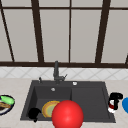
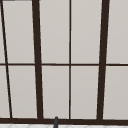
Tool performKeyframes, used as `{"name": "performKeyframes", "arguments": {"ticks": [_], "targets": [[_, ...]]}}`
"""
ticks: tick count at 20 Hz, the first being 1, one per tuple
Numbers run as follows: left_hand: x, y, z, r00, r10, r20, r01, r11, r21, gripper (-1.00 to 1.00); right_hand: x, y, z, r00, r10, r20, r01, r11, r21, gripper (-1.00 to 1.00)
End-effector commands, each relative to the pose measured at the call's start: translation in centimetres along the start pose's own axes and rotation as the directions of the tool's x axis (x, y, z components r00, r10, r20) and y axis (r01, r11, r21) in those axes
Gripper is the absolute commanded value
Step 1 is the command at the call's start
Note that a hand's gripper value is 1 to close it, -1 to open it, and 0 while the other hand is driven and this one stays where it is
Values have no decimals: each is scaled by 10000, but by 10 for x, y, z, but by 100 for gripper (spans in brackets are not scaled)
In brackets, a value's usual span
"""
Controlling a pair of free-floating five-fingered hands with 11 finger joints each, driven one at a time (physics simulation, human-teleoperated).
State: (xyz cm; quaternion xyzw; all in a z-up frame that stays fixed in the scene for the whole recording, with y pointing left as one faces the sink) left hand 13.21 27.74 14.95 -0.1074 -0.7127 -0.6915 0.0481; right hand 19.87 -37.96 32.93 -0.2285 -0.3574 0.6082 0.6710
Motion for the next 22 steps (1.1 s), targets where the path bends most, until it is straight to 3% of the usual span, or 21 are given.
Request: {"name": "performKeyframes", "arguments": {"ticks": [1, 7, 14, 21, 22], "targets": [[0, 0, 0, 10000, 0, 0, 0, 10000, 0, 0, -33, 8, 1, 10000, -76, 19, 76, 9998, 167, 100], [0, 0, 0, 10000, 0, 0, 0, 10000, 0, 0, -75, 28, -20, 9988, 40, 480, -52, 9997, 247, 100], [0, 0, 0, 10000, 0, 0, 0, 10000, 0, 0, -127, 50, -50, 9985, -16, 553, 8, 9999, 144, 100], [0, 0, 0, 10000, 0, 0, 0, 10000, 0, 0, -177, 59, -52, 9986, -191, 485, 180, 9996, 231, 100], [0, 0, 0, 10000, 0, 0, 0, 10000, 0, 0, -171, 58, -53, 9994, -254, 252, 247, 9994, 242, 100]]}}
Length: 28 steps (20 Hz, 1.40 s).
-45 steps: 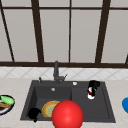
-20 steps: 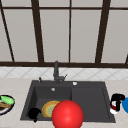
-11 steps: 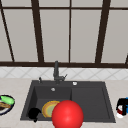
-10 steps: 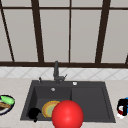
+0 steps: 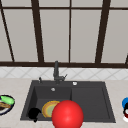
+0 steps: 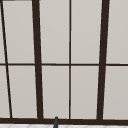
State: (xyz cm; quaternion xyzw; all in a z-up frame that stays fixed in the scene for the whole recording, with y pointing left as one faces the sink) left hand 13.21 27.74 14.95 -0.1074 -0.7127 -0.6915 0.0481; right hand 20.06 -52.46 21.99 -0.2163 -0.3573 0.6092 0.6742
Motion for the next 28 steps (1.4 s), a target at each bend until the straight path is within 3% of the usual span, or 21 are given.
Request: {"name": "performKeyframes", "arguments": {"ticks": [1, 6, 14, 18, 25, 28], "targets": [[0, 0, 0, 10000, 0, 0, 0, 10000, 0, 0, -9, 0, 0, 10000, -58, 21, 57, 9999, 105, 100], [0, 0, 0, 10000, 0, 0, 0, 10000, 0, 0, -24, 14, -11, 9992, 338, -196, -342, 9991, -254, 100], [0, 0, 0, 10000, 0, 0, 0, 10000, 0, 0, -37, 46, -41, 9994, 216, -285, -223, 9995, -240, 100], [0, 0, 0, 10000, 0, 0, 0, 10000, 0, 0, -40, 47, -47, 9987, 470, -217, -487, 9949, -880, 100], [0, 0, 0, 10000, 0, 0, 0, 10000, 0, 0, -52, 49, -54, 9993, 347, -138, -363, 9894, -1405, 100], [0, 0, 0, 10000, 0, 0, 0, 10000, 0, 0, -55, 48, -56, 9997, 216, -72, -223, 9915, -1280, 100]]}}
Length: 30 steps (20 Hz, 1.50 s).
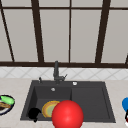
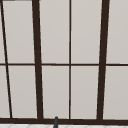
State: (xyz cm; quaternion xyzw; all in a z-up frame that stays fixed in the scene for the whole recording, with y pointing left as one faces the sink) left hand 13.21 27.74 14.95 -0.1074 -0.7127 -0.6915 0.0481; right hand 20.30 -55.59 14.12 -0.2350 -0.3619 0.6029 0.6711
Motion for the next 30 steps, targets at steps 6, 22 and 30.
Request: {"name": "performKeyframes", "arguments": {"ticks": [6, 22, 30], "targets": [[0, 0, 0, 10000, 0, 0, 0, 10000, 0, 0, -4, -6, -15, 9998, 92, 182, -81, 9983, -582, 100], [0, 0, 0, 10000, 0, 0, 0, 10000, 0, 0, -6, -12, 18, 9999, -146, 67, 146, 9999, -43, -100], [0, 0, 0, 10000, 0, 0, 0, 10000, 0, 0, -10, -39, 40, 9999, -83, 61, 82, 9999, 113, -100]]}}
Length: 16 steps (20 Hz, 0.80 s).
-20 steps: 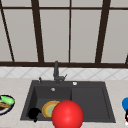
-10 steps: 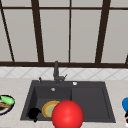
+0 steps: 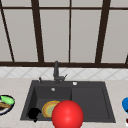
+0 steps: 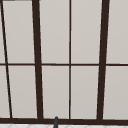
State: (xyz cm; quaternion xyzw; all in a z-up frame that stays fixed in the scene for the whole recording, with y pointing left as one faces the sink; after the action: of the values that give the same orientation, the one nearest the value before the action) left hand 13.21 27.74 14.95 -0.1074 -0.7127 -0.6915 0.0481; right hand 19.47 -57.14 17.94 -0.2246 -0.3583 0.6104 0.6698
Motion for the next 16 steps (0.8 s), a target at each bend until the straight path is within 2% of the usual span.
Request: {"name": "performKeyframes", "arguments": {"ticks": [1, 5, 8, 11, 14, 16], "targets": [[0, 0, 0, 10000, 0, 0, 0, 10000, 0, 0, -4, -19, 9, 10000, -1, -1, 1, 10000, 3, -100], [0, 0, 0, 10000, 0, 0, 0, 10000, 0, 0, -12, -34, 14, 10000, 12, 42, -12, 10000, 19, -100], [0, 0, 0, 10000, 0, 0, 0, 10000, 0, 0, -23, -40, 8, 9999, 49, 159, -42, 9990, -439, -100], [0, 0, 0, 10000, 0, 0, 0, 10000, 0, 0, -32, -48, 1, 9994, 314, 140, -302, 9963, -808, -100], [0, 0, 0, 10000, 0, 0, 0, 10000, 0, 0, -31, -50, -9, 9948, 902, -465, -955, 9872, -1276, -100], [0, 0, 0, 10000, 0, 0, 0, 10000, 0, 0, -29, -53, -13, 9873, 1316, -885, -1453, 9742, -1725, -100]]}}
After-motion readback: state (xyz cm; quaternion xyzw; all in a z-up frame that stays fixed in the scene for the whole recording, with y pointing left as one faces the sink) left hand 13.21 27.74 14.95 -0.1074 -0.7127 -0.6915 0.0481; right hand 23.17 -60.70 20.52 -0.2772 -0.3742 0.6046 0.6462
